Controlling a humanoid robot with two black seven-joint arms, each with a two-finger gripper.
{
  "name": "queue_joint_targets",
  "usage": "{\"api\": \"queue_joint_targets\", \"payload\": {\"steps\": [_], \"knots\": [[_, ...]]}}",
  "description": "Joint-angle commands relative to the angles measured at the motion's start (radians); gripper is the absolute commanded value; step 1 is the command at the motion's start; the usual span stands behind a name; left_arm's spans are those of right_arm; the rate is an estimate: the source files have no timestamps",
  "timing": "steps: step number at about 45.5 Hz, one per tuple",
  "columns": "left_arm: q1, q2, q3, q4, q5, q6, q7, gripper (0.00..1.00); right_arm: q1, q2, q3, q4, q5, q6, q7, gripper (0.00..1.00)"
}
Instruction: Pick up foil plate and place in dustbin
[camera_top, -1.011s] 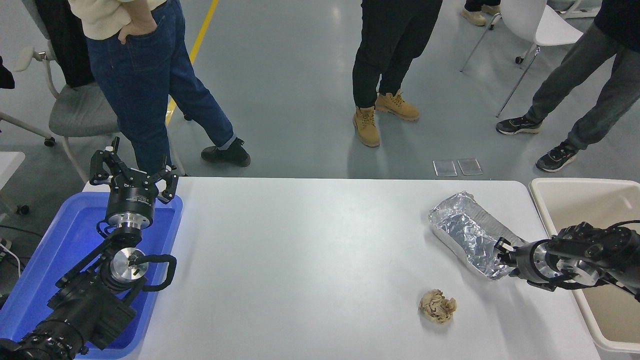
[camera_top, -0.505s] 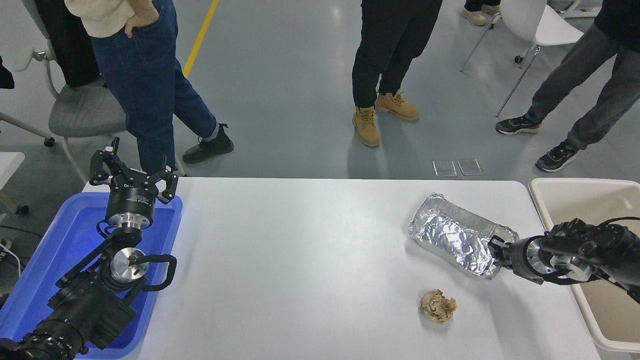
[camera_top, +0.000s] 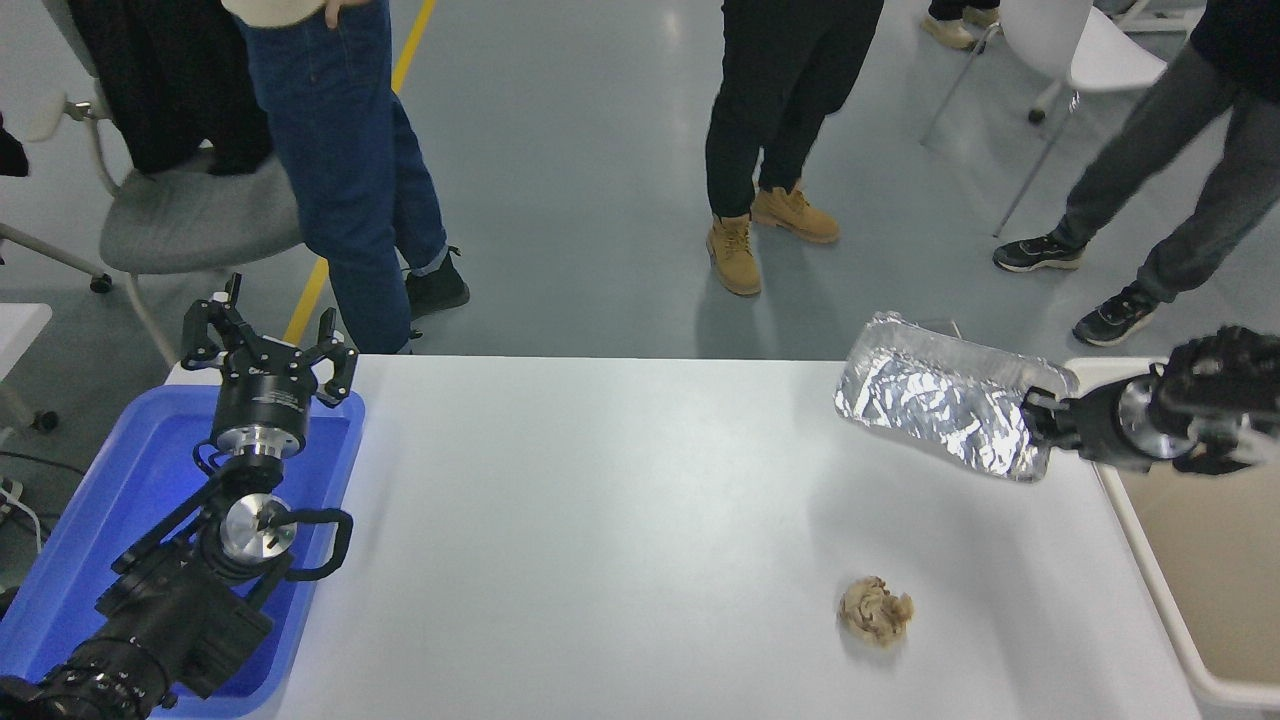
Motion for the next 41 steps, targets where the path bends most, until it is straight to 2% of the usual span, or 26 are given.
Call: {"api": "queue_joint_targets", "payload": {"steps": [1,11,25,32,37,41], "knots": [[0.000,0.000,0.000,0.000,0.000,0.000,0.002,0.99,0.348,-0.005,-0.218,0.152,-0.023,0.053,0.001,0.00],[0.000,0.000,0.000,0.000,0.000,0.000,0.002,0.99,0.449,0.008,-0.300,0.189,-0.023,0.072,-0.002,0.00],[0.000,0.000,0.000,0.000,0.000,0.000,0.002,0.99,0.435,-0.001,-0.341,0.165,-0.024,0.058,-0.002,0.00],[0.000,0.000,0.000,0.000,0.000,0.000,0.002,0.99,0.320,-0.067,-0.329,0.039,-0.026,0.058,0.000,0.00],[0.000,0.000,0.000,0.000,0.000,0.000,0.002,0.99,0.198,-0.115,-0.306,-0.137,-0.039,0.065,0.004,0.00],[0.000,0.000,0.000,0.000,0.000,0.000,0.002,0.99,0.034,-0.158,-0.237,-0.309,-0.044,0.072,0.035,0.00]]}}
